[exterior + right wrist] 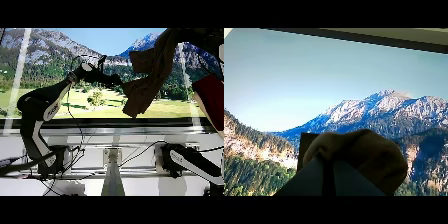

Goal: Fold the clothes and pants, and hang the long-sleeved shirts on hangers.

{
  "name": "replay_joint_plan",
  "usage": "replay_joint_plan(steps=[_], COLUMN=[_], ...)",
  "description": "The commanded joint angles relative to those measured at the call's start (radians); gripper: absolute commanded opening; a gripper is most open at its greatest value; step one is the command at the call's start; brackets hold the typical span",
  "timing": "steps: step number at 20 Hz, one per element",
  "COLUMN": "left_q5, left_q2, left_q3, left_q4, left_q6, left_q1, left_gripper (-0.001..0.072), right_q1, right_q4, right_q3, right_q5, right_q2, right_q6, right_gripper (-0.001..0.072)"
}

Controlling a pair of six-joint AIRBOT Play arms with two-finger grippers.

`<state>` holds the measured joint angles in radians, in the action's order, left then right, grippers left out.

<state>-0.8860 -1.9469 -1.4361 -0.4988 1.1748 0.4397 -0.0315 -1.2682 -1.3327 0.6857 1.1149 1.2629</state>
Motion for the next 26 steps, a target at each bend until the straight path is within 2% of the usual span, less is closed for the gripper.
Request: replay_joint_plan(steps=[1,2,3,4,5,6,9,10,13,16,19,22,26], left_q5=[0.005,0.008,0.014,0.026,0.040,0.056,0.116,0.125,0.129,0.042,-0.068,-0.141,-0.151], left_q2=[-0.016,-0.016,-0.016,-0.016,-0.016,-0.016,-0.016,-0.016,-0.014,0.026,0.151,0.345,0.654], left_q3=[-0.016,-0.016,-0.016,-0.016,-0.016,-0.016,-0.016,-0.016,-0.016,-0.016,-0.016,-0.016,-0.016], left_q4=[-0.008,-0.008,-0.008,-0.008,-0.008,-0.006,0.039,0.072,0.182,0.204,0.078,-0.069,-0.115], left_q6=[-0.015,-0.015,-0.015,-0.015,-0.015,-0.015,-0.015,-0.015,-0.015,-0.016,-0.016,-0.014,-0.016], left_q1=[0.033,0.039,0.044,0.050,0.058,0.066,0.083,0.084,0.072,0.023,-0.077,-0.205,-0.401], left_gripper=[0.0462,0.0413,0.0314,0.0271,0.0267,0.0219,0.0173,0.0024,0.0016,0.0015,0.0014,0.0013,0.0014], right_q1=[0.000,0.000,0.000,0.000,0.000,0.000,0.000,0.000,0.000,0.000,0.000,0.000,0.000], right_q4=[0.000,0.000,0.000,0.000,0.000,0.000,0.000,0.000,-0.002,-0.055,-0.159,-0.235,-0.322], right_q3=[-0.001,-0.001,-0.001,-0.001,-0.001,-0.001,-0.001,-0.001,-0.001,-0.001,-0.003,-0.003,-0.003], right_q5=[-0.001,-0.001,-0.001,-0.001,-0.001,-0.001,0.004,0.005,0.022,0.098,0.164,0.165,0.164], right_q2=[0.000,0.000,0.000,0.000,0.000,0.000,0.000,0.000,-0.001,-0.003,-0.035,-0.106,-0.219], right_q6=[0.000,0.000,0.000,0.000,0.000,0.000,0.000,0.000,0.000,0.000,0.001,0.002,0.002], right_gripper=[0.0013,0.0014,0.0014,0.0014,0.0013,0.0013,0.0014,0.0013,0.0014,0.0014,0.0014,0.0013,0.0013])
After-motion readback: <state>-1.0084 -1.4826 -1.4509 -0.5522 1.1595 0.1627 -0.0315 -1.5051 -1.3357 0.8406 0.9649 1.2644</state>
